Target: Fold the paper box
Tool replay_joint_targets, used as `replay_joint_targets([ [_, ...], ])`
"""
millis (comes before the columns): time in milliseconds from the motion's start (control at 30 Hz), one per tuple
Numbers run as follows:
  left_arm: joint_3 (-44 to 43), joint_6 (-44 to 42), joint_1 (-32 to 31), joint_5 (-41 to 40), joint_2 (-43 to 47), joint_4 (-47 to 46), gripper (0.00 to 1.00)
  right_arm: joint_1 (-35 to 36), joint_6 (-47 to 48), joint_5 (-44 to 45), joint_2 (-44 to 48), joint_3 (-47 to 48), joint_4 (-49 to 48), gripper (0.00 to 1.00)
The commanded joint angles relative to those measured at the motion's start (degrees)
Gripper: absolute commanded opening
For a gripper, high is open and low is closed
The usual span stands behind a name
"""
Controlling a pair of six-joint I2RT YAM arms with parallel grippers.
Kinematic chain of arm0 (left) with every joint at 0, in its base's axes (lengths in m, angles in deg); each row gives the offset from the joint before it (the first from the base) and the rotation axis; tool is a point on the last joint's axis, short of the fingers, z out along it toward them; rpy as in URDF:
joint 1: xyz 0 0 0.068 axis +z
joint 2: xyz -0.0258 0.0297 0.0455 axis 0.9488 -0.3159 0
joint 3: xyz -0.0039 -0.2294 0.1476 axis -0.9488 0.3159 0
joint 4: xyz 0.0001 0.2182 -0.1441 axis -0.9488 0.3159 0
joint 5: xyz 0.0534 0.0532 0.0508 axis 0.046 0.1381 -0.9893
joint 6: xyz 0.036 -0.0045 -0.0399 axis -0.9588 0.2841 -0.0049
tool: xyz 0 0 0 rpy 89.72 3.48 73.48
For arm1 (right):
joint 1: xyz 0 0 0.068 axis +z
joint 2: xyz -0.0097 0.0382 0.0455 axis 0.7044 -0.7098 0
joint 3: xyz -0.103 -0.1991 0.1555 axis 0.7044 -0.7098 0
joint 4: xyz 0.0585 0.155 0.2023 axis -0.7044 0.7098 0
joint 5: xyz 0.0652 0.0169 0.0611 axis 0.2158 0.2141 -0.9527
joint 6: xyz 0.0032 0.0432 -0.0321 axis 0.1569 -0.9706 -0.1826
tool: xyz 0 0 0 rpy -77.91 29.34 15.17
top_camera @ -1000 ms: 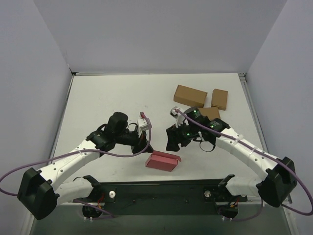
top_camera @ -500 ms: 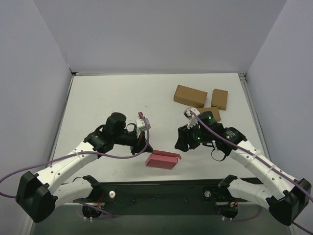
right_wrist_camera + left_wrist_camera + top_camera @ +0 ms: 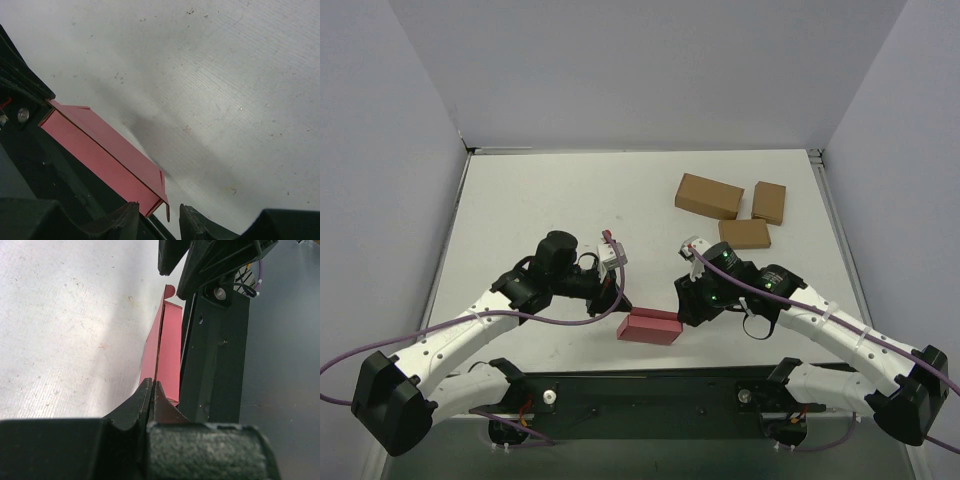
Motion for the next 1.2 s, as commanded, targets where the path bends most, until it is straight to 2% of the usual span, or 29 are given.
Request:
replay_joint_targets([
  [0, -0.24, -1.11, 0.01, 0.24, 1.67, -2.48, 0.0, 0.45, -0.37, 2.97, -1.21, -0.56, 1.74, 0.38],
  [200, -0.15, -1.2, 0.01, -0.28, 2.02, -2.48, 0.0, 1.15, -0.46, 2.8, -2.09, -0.3, 2.01, 0.33],
  [433, -0.06, -1.29, 0.01, -0.72, 2.11, -2.48, 0.0, 1.94, -0.54, 2.62, -2.52, 0.14, 1.74, 0.16],
  [633, 0.03, -1.29, 0.09, -1.43, 2.46, -2.65, 0.0, 2.3, -0.89, 2.53, -2.88, 0.05, 1.48, 0.1],
  [1167, 0.2, -1.11, 0.01, -1.16, 2.72, -2.83, 0.0, 2.47, -1.16, 4.03, -3.32, -0.48, 1.48, 0.16],
])
